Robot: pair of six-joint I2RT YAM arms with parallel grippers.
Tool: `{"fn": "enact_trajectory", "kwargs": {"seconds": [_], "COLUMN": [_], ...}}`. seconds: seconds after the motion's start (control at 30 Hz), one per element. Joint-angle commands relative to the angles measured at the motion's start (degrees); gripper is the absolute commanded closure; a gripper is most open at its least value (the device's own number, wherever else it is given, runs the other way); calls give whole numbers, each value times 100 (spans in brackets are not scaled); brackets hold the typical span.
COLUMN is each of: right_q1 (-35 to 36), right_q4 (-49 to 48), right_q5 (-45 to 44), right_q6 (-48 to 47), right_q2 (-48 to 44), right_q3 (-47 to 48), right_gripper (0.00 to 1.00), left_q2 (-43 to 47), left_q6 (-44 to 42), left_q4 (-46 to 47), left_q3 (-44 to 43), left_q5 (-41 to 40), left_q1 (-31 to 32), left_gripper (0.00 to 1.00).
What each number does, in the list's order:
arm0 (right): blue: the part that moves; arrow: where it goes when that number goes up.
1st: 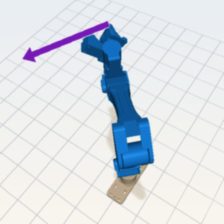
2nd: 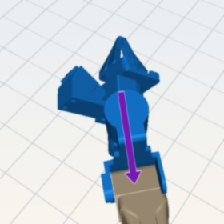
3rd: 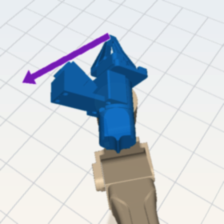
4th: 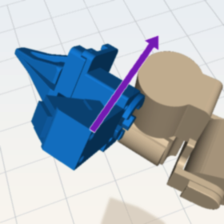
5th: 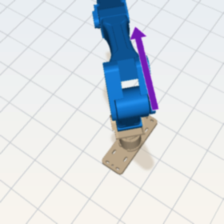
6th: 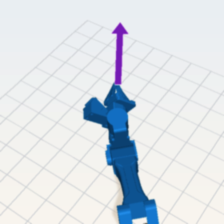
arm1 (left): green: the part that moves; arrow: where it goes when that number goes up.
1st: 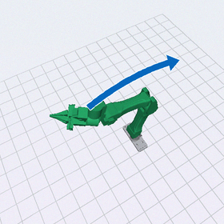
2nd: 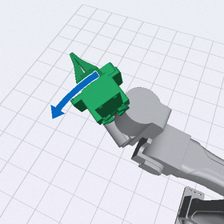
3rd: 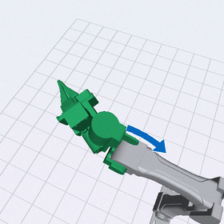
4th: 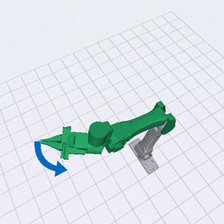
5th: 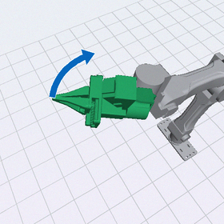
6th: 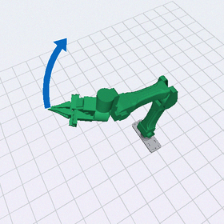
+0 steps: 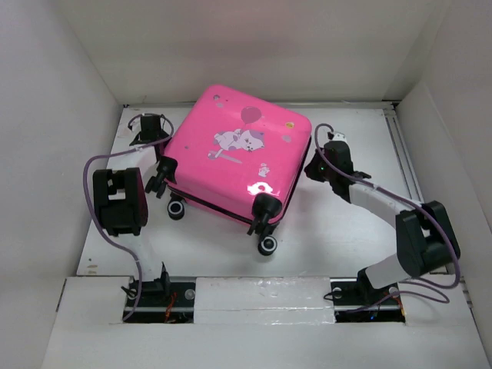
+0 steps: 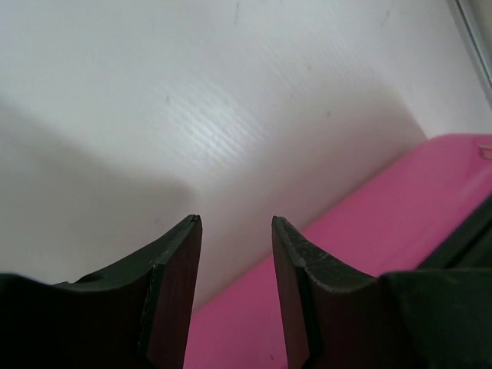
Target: Pack the luggage
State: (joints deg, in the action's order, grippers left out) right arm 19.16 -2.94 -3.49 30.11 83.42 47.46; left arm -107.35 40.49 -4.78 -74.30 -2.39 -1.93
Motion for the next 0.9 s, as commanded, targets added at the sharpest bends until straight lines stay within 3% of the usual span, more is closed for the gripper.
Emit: {"fn": "enact_trajectory", "kwargs": {"seconds": [0.0, 0.2, 0.3, 0.33, 0.4, 0.47, 0.5, 0.53, 0.6, 0.7, 0.8, 0.87], "right_q1": [211, 580, 861, 957, 1195, 1196, 1074, 968, 574, 230, 18, -131], "right_q4": [-435, -304, 782, 1665, 2426, 2789, 2790, 2790, 2720, 2501, 2080, 2209], "right_q5": [516, 1691, 2701, 2835, 2697, 2380, 2118, 2020, 1852, 1641, 1368, 1088], "right_q6": [-83, -347, -820, -1231, -1638, -1824, -1824, -1824, -1623, -1543, -1421, -1420], "right_q2": [437, 1963, 3078, 3328, 3680, 3761, 3665, 3551, 2947, 2392, 1602, 1354], "right_q3": [763, 2642, 4617, 5197, 6635, 7108, 7180, 7181, 6893, 6435, 5513, 5135], "right_gripper": [85, 88, 90, 90, 90, 80, 73, 57, 40, 31, 22, 22], "left_q2": [837, 2296, 2990, 3183, 3886, 4387, 4946, 5248, 6150, 6840, 7202, 7150], "left_q6": [406, 679, 907, 1021, 1267, 1549, 1628, 1629, 1559, 1471, 1243, 1120], "left_q4": [502, 1180, 1233, 1129, 962, 497, 252, -90, -426, -542, -341, -200], "left_q3": [1020, 2733, 3428, 3588, 3869, 4064, 4064, 4064, 3994, 3793, 3537, 3327], "left_q5": [731, 486, 91, -67, -786, -1548, -1797, -2000, -2709, -3624, -3892, -3892], "left_q1": [535, 1255, 2072, 2309, 3047, 3356, 3427, 3428, 3480, 3481, 3481, 3428], "left_gripper": [63, 64, 65, 65, 65, 62, 60, 57, 43, 16, 16, 16]}}
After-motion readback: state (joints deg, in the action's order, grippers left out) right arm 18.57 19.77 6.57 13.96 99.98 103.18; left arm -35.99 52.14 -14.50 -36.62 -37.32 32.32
